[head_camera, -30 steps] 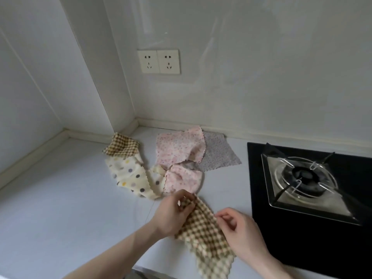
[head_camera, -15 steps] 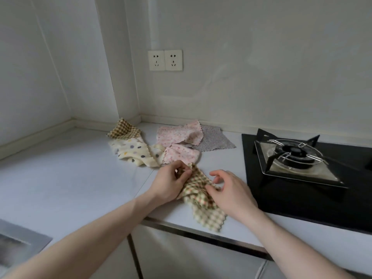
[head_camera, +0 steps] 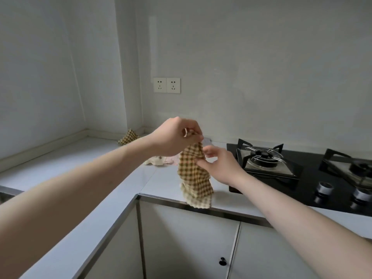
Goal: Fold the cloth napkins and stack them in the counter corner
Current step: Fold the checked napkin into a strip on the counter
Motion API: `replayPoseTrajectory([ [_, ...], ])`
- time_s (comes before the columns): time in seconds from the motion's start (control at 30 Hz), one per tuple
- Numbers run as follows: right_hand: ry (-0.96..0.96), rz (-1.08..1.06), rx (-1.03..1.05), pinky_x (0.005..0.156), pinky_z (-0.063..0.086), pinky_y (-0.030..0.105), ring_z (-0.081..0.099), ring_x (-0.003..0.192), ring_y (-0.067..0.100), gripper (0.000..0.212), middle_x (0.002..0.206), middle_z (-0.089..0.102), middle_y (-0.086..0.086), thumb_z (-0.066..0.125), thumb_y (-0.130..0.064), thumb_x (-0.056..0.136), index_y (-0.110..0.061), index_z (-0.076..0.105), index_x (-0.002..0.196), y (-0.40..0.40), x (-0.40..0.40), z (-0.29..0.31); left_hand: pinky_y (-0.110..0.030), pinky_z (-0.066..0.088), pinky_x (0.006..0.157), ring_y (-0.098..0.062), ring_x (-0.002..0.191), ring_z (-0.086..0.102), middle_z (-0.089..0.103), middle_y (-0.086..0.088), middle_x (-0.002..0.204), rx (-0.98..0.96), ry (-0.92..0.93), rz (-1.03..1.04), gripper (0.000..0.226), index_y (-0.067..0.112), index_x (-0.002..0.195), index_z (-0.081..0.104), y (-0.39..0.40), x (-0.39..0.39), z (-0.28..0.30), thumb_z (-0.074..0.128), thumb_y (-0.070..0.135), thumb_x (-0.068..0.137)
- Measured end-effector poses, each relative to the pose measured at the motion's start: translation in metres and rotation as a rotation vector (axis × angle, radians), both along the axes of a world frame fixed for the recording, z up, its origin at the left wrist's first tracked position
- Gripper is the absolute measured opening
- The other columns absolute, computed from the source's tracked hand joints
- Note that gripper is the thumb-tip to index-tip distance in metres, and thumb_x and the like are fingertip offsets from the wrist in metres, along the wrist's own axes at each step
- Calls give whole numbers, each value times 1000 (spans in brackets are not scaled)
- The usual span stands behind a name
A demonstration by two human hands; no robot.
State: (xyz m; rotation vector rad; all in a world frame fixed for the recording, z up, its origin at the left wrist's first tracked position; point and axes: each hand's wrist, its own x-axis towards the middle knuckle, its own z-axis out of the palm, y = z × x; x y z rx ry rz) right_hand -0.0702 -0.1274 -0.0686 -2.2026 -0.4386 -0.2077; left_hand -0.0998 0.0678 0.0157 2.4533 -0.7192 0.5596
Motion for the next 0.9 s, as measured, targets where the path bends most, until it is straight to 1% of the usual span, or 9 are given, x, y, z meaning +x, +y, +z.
replayPoseTrajectory([
  [0.07,34,38,59,75,50,14,66,105,3,35,110,70,-15,76,-51,85,-28,69,110,-5,-12,21,-18,41,62,-8,62,49,65,9,75,11,-36,7,7,28,89,71,1,-9,17,68,32,95],
  [0.17,70,146,148,81,53,23,71,92,5,32,99,75,-13,81,-47,82,-24,71,102,-13,-30,47,-33,51,74,-22,76,60,71,-1,85,2,-62,25,9,27,91,71,5,-14,34,66,34,96],
  [0.27,132,239,253,67,51,27,68,73,13,36,105,74,-6,80,-38,86,-23,64,114,-17,-44,68,-43,54,78,-28,80,63,72,-6,87,-36,-67,-7,10,30,90,70,2,-17,45,66,37,96],
  [0.33,191,260,319,57,43,27,56,60,14,34,100,74,-5,76,-36,89,-27,61,118,-17,-50,77,-40,52,73,-24,71,59,69,-5,80,-76,-56,-49,11,31,87,71,-5,-19,52,68,37,96],
  [0.4,211,262,302,53,35,24,44,55,12,23,78,66,-8,73,-35,92,-26,64,112,-18,-53,78,-27,46,66,-8,63,51,60,10,68,-102,-47,-90,12,32,84,72,-13,-21,59,69,34,96],
  [0.5,207,274,264,51,28,22,36,52,9,17,58,50,-12,73,-26,94,-19,63,82,-22,-53,70,-13,38,65,1,63,50,57,25,63,-62,-42,-97,12,31,84,72,-19,-21,64,71,28,95],
  [0.67,26,31,-26,67,40,25,57,68,2,26,60,63,-23,68,-23,89,-31,69,65,-44,-37,54,-25,49,75,-11,74,60,68,10,78,-28,-53,21,7,27,86,74,-11,-12,57,72,32,92],
  [0.8,-11,-89,-159,74,49,31,67,84,10,18,76,73,-13,63,-24,86,-31,75,75,-63,-22,44,-24,44,67,-8,71,58,67,8,79,65,-56,114,8,28,86,72,1,-4,40,72,34,92],
  [0.9,-8,-120,-158,66,47,30,63,70,17,12,69,70,-5,64,-25,86,-22,74,78,-73,-12,45,-21,45,59,-6,63,62,69,4,80,96,6,146,13,26,85,69,7,5,24,74,37,91],
])
